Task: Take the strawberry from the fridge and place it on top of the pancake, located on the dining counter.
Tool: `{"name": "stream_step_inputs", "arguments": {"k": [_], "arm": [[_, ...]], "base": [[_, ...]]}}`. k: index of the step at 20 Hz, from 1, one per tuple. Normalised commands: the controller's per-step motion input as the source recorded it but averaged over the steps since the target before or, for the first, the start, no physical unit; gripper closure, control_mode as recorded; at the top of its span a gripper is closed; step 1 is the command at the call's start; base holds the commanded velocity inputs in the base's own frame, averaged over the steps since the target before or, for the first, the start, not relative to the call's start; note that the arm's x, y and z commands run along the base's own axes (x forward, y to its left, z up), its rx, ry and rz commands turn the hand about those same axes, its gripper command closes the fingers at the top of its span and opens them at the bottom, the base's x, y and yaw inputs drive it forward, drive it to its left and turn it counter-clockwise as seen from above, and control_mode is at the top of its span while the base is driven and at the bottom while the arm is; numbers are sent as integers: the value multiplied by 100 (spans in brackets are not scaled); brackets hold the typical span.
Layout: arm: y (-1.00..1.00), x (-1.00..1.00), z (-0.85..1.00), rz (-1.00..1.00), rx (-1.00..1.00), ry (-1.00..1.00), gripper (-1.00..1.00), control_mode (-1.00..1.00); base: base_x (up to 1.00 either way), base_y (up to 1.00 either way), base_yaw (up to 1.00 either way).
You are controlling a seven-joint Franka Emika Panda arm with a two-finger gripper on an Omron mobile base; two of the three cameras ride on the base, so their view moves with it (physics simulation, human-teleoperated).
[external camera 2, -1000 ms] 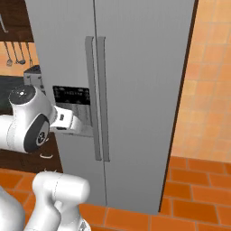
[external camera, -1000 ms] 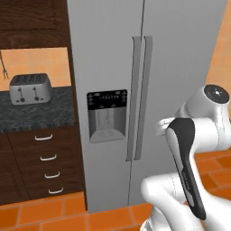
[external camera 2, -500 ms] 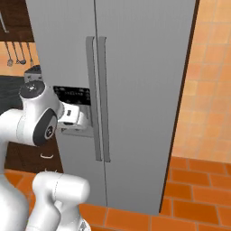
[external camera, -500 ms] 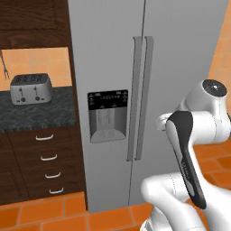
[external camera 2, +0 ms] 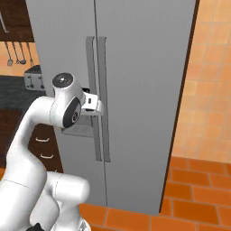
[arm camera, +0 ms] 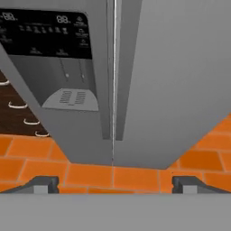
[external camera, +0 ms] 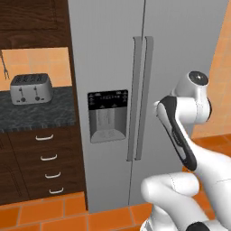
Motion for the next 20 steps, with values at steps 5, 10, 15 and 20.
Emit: {"name": "stream_step_inputs", "arguments": {"k": [5,10,15,20], "arm": [[0,87,-6,0,0,-1,-100,-100],[-2,79,-5,0,0,0,-100,-100],[-4,57,-8,0,0,-2,-100,-100],[-1,35,-26,0,0,-21,-100,-100]], "base": [[0,0,0],[0,0,0],[0,0,0],[0,0,0]]}}
